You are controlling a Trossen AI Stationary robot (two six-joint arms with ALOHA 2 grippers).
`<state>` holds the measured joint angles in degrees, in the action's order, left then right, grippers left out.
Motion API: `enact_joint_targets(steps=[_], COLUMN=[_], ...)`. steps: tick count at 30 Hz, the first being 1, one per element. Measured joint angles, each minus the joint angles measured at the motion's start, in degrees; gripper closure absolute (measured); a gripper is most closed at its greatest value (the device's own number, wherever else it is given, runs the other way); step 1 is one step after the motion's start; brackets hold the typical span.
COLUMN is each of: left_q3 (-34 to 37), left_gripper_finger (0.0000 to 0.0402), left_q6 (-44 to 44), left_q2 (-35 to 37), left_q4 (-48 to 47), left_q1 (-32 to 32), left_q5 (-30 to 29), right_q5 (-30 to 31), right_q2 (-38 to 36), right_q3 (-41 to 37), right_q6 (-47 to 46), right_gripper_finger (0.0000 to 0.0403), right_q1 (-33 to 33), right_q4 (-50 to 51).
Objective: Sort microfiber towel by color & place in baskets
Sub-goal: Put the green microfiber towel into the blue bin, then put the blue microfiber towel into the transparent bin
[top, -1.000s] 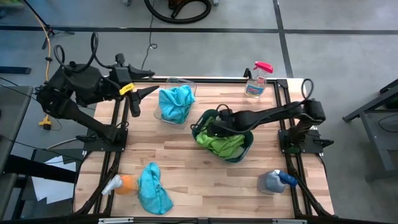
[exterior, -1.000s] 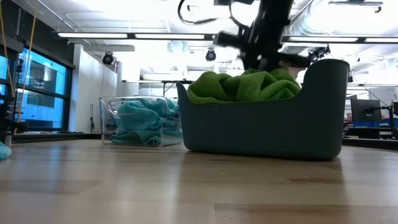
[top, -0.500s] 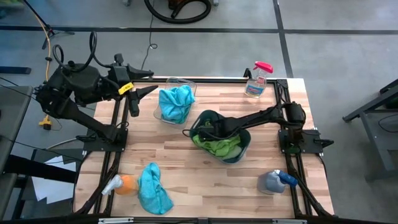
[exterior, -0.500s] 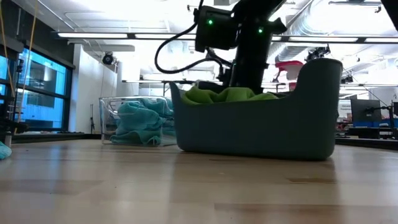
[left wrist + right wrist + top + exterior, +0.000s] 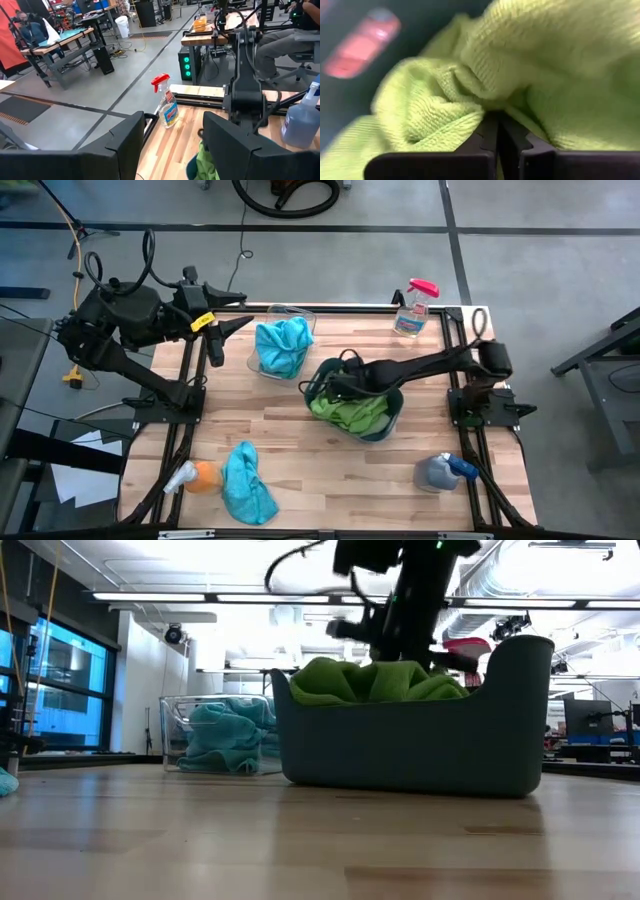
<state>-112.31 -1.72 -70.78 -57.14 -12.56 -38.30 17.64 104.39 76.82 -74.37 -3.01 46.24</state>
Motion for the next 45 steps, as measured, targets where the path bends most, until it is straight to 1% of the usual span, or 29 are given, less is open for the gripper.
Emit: enact_joint_targets(steps=[9, 12, 16, 19, 21, 24, 27, 31, 34, 36, 38, 42, 45], left_q3=[0.00, 0.00, 0.00, 0.00, 0.00, 0.00, -0.02, -0.09, 0.00, 0.04, 0.03, 0.02, 1.75], left_gripper_finger=[0.0208, 0.0208, 0.0208, 0.0208, 0.0208, 0.0208, 0.0208, 0.0208, 0.0208, 0.0208, 0.0208, 0.0208, 0.0208], left_q6=[0.04, 0.05, 0.44, 2.64, 4.90, 9.64, 14.34, 14.70, 14.09, 11.88, 10.63, 9.70, 8.61], left_q2=[0.00, 0.00, -0.02, -0.02, -0.03, -0.13, -1.01, -5.78, -11.74, -15.40, -18.27, -22.14, -23.13], left_q4=[-0.02, -0.02, -0.17, -2.27, -5.26, -10.55, -15.07, -24.33, -30.04, -32.50, -32.93, -32.39, -32.01], left_q1=[0.00, 0.00, -0.02, -0.01, -0.02, -0.02, -0.38, -2.92, -4.65, -5.42, -6.32, -8.12, -10.37], left_q5=[-0.11, -0.11, 0.68, 4.79, 8.65, 12.65, 14.49, 13.19, 14.41, 16.41, 18.99, 28.07, 30.25], right_q5=[8.30, 9.42, 9.56, 7.88, 5.94, 2.35, -1.55, -4.07, -4.31, -4.33, -4.59, -4.67, -4.77], right_q2=[-11.05, -14.52, -18.83, -21.67, -23.31, -25.44, -26.73, -27.05, -27.05, -27.21, -28.10, -31.15, -32.93], right_q3=[0.04, 0.04, 0.08, 0.09, 0.09, 0.13, 0.17, 0.17, 0.17, 0.17, 0.15, 0.22, 0.22], right_q6=[7.17, 12.95, 23.99, 33.80, 41.28, 52.08, 58.06, 59.37, 59.43, 59.41, 59.43, 59.47, 60.51], right_gripper_finger=[0.0403, 0.0403, 0.0403, 0.0403, 0.0403, 0.0403, 0.0403, 0.0403, 0.0403, 0.0402, 0.0402, 0.0402, 0.0402], right_q1=[1.62, 2.31, 2.75, 2.24, 1.25, -0.70, -2.03, -2.39, -2.39, -2.39, -2.69, -3.81, -4.55], right_q4=[-0.28, -1.70, -6.10, -11.52, -16.40, -23.75, -27.68, -26.83, -25.79, -26.12, -27.11, -27.85, -27.30])
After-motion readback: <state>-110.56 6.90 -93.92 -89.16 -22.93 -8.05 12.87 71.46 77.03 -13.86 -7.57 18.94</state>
